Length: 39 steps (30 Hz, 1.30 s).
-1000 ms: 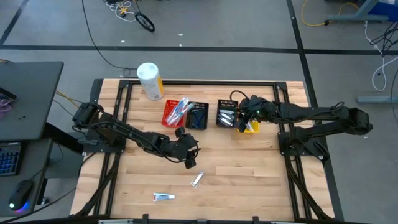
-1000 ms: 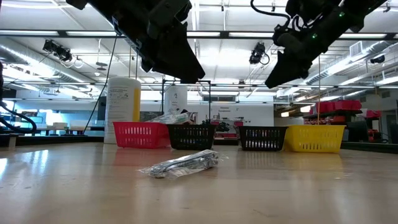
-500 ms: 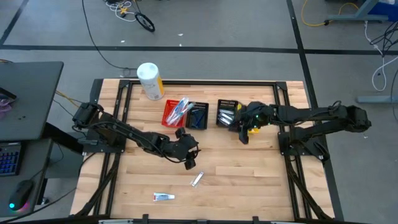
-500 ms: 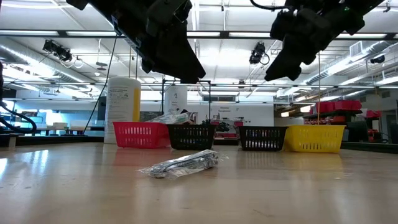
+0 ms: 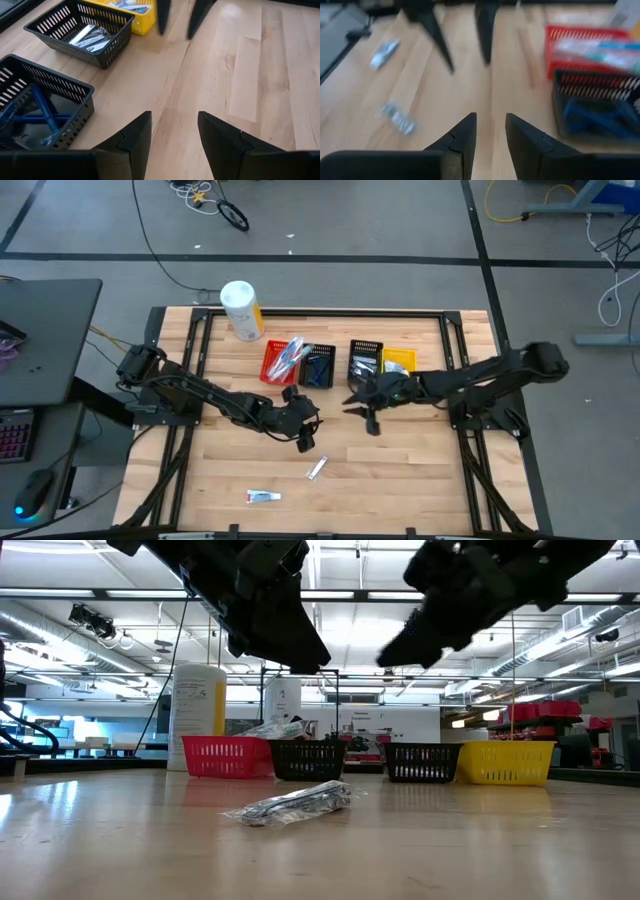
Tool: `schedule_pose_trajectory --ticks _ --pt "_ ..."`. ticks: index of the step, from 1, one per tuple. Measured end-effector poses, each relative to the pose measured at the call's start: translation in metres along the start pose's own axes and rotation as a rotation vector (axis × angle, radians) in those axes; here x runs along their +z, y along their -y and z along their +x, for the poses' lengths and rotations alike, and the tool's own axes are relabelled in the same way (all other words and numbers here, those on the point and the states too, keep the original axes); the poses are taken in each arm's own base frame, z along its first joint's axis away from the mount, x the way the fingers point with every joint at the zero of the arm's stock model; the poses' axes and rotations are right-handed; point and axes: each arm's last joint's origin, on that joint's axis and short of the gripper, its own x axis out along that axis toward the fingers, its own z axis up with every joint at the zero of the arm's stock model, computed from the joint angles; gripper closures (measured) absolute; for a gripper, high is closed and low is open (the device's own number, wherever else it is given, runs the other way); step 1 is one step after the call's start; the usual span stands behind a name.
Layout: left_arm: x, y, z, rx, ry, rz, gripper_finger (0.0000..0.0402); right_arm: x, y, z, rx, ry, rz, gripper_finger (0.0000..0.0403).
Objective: Pick & Place Travel size toiletries
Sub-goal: Put the silver nail cutter into the right black basket
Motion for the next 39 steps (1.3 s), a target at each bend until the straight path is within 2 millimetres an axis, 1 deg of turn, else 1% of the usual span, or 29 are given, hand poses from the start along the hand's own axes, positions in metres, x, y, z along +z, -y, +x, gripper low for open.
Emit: schedule_pose_trajectory --ticks 3,6,9,13,16,19,22,30,34,39 --pt "0.000 0.000 0.000 0.000 0.000 0.000 0.0230 0.001 0.001 0.012 -0.004 0.053 0.000 0.0290" --pt "0.000 0.000 0.000 0.000 0.000 0.000 0.0230 -0.004 0.000 0.022 0.017 0.049 -0.034 0.0288" --pt "0.000 0.000 0.000 0.000 0.000 0.000 0.0230 -0.015 0.000 0.034 0.054 -0.001 -0.039 0.0279" --pt "0.000 0.000 0.000 0.000 0.000 0.000 0.0230 -0.032 0.000 0.050 0.054 -0.083 -0.038 0.0257" --pt "0.000 0.000 0.000 0.000 0.000 0.000 0.0230 -0.040 0.001 0.057 0.053 -0.114 -0.032 0.0238" --pt "0.000 0.000 0.000 0.000 0.000 0.000 0.0230 -0.041 0.000 0.059 0.054 -0.111 -0.022 0.0224" --pt "0.000 0.000 0.000 0.000 0.000 0.000 0.0230 -0.039 0.000 0.060 0.058 -0.088 -0.025 0.0218" --pt "0.000 0.000 0.000 0.000 0.000 0.000 0.0230 -0.024 -0.001 0.060 0.064 0.073 0.022 0.0217" --pt "0.000 0.000 0.000 0.000 0.000 0.000 0.0230 -0.025 -0.002 0.060 0.073 0.061 0.029 0.0217" --pt "0.002 0.000 0.000 0.012 0.025 -0.003 0.0230 -0.026 -0.009 0.059 0.175 0.040 0.017 0.0217"
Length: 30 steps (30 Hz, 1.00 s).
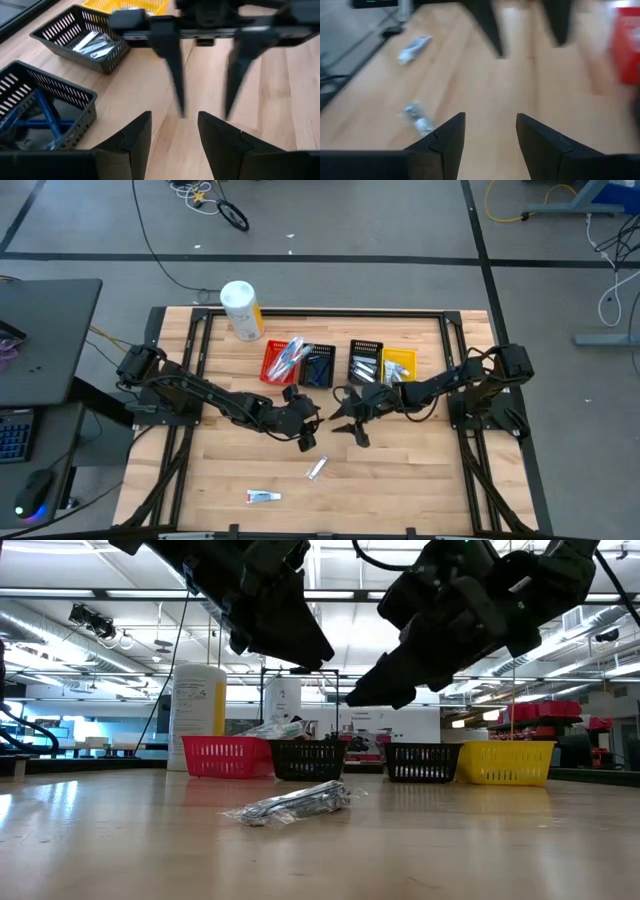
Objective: Pick & Place Travel size toiletries
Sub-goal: Put the silver nail cutter into the right black basket
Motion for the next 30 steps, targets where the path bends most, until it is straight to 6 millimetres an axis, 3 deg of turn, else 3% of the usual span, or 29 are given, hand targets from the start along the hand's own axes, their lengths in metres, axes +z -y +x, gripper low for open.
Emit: schedule_pose_trajectory --ticks 7,11,16,30 --pt "0.002 0.001 0.000 -0.021 0.009 -0.055 0.0230 -0.001 -0.016 0.001 0.178 -0.011 -0.074 0.0217" --pt "-0.001 0.006 -0.001 -0.152 -0.056 -0.066 0.0230 -0.002 -0.024 0.002 0.218 -0.011 -0.120 0.0217" --pt "-0.007 0.018 -0.008 -0.284 -0.149 -0.197 0.0230 -0.003 -0.029 0.002 0.231 -0.014 -0.163 0.0217" --pt "-0.023 0.046 -0.030 -0.252 -0.124 -0.278 0.0230 -0.003 -0.034 0.002 0.245 -0.011 -0.164 0.0217"
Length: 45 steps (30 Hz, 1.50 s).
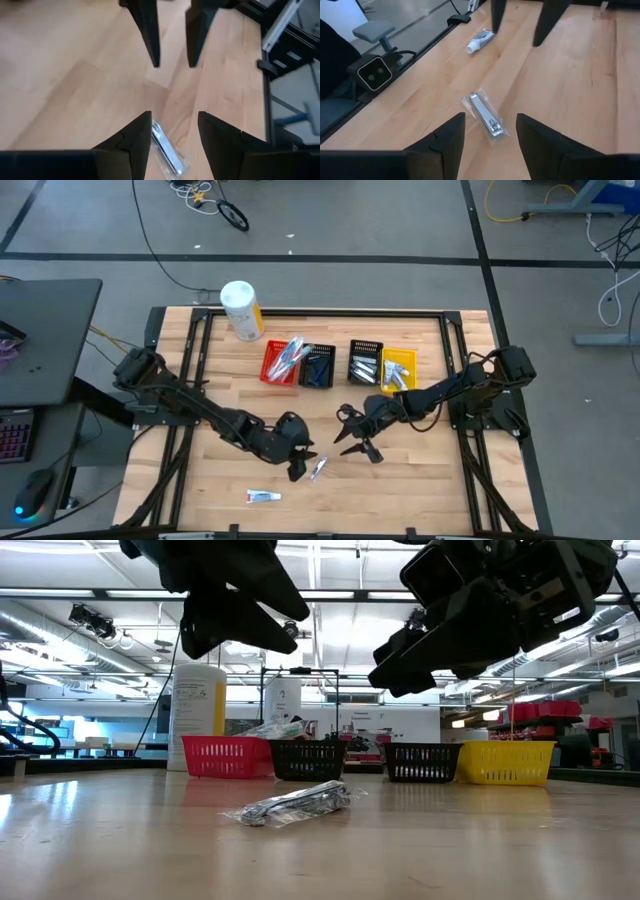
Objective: Pick & Place Travel size toiletries
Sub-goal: Put the silver nail cutter into the right black basket
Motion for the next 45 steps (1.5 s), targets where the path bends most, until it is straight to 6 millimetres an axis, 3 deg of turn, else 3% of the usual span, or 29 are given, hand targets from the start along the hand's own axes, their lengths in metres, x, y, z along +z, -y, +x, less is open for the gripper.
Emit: schedule_pose_trajectory --ticks 5,8,13,26,33,39,45 --pt "-0.008 0.005 -0.003 0.060 0.049 0.060 0.0230 0.000 -0.004 0.001 0.011 -0.002 0.021 0.0217" --pt "-0.022 0.007 0.004 0.098 0.042 0.088 0.0230 0.000 -0.007 0.002 0.019 -0.003 0.029 0.0217" --pt "-0.048 0.009 0.029 0.143 0.004 0.174 0.0230 0.000 -0.012 0.003 0.035 -0.014 0.026 0.0217" --pt "-0.083 0.015 0.082 0.182 -0.087 0.256 0.0230 -0.009 -0.020 0.006 -0.127 -0.108 0.055 0.0217" --pt "-0.088 0.012 0.085 0.215 -0.092 0.293 0.0236 -0.009 -0.021 0.006 -0.126 -0.105 0.055 0.0217" --pt "-0.083 0.006 0.089 0.224 -0.100 0.281 0.0299 -0.008 -0.026 0.010 -0.145 -0.092 -0.074 0.0217" --pt "-0.079 0.003 0.092 0.222 -0.087 0.263 0.0338 -0.023 -0.031 0.031 -0.119 -0.061 -0.134 0.0217"
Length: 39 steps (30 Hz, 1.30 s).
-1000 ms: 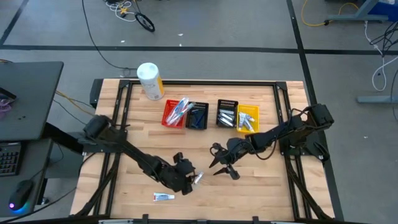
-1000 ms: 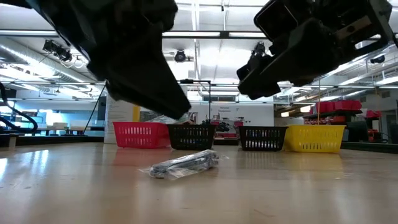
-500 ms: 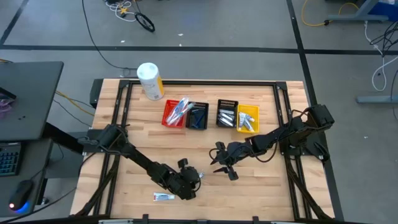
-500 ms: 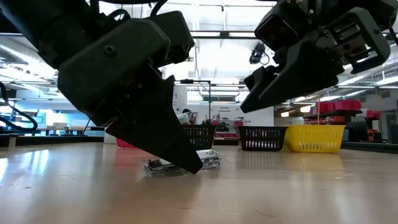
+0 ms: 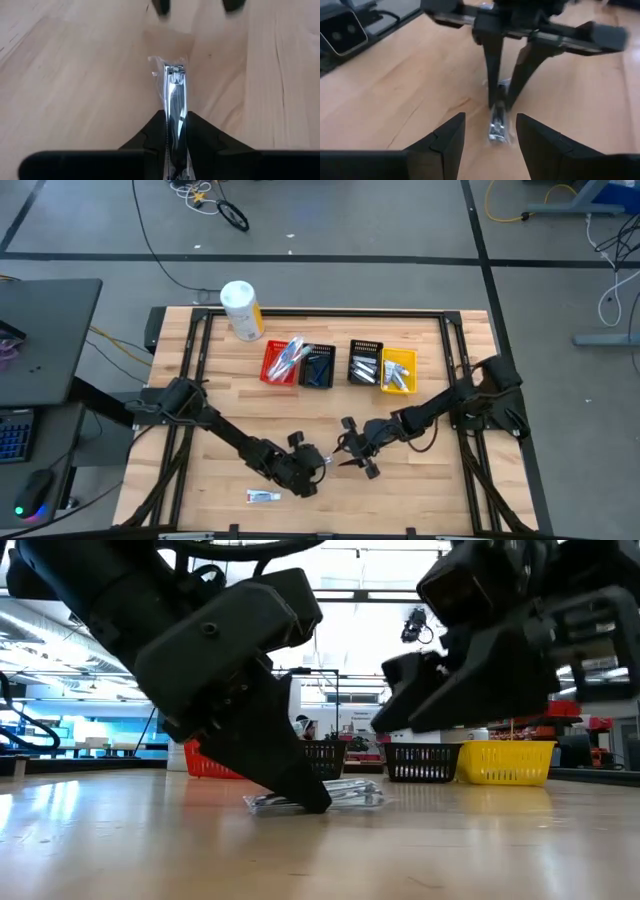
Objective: Pick & Place Travel size toiletries
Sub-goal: Put the silver nail cutter into the right black basket
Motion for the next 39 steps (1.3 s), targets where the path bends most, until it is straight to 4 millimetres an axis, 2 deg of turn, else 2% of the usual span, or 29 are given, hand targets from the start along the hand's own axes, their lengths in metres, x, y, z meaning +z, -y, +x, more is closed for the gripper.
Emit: schedule_pose_trajectory --ticks 4,8,21,33,39 --pt "0.002 0.000 0.001 -0.005 0.023 0.003 0.0334 -0.011 -0.001 0.013 -0.066 0.016 -0.013 0.0217" --pt "0.004 0.001 0.002 -0.012 0.051 0.014 0.0329 -0.019 0.000 0.017 -0.096 -0.024 0.000 0.0217" --pt "0.016 -0.006 0.010 -0.011 0.109 0.001 0.0331 -0.022 -0.001 0.018 -0.093 -0.048 0.020 0.0221" --pt "0.020 -0.010 0.012 -0.003 0.117 -0.010 0.0328 -0.025 0.001 0.017 -0.164 -0.086 0.017 0.0311" --pt "0.020 -0.009 0.011 -0.005 0.119 -0.010 0.0328 -0.025 0.001 0.017 -0.163 -0.085 0.017 0.0328"
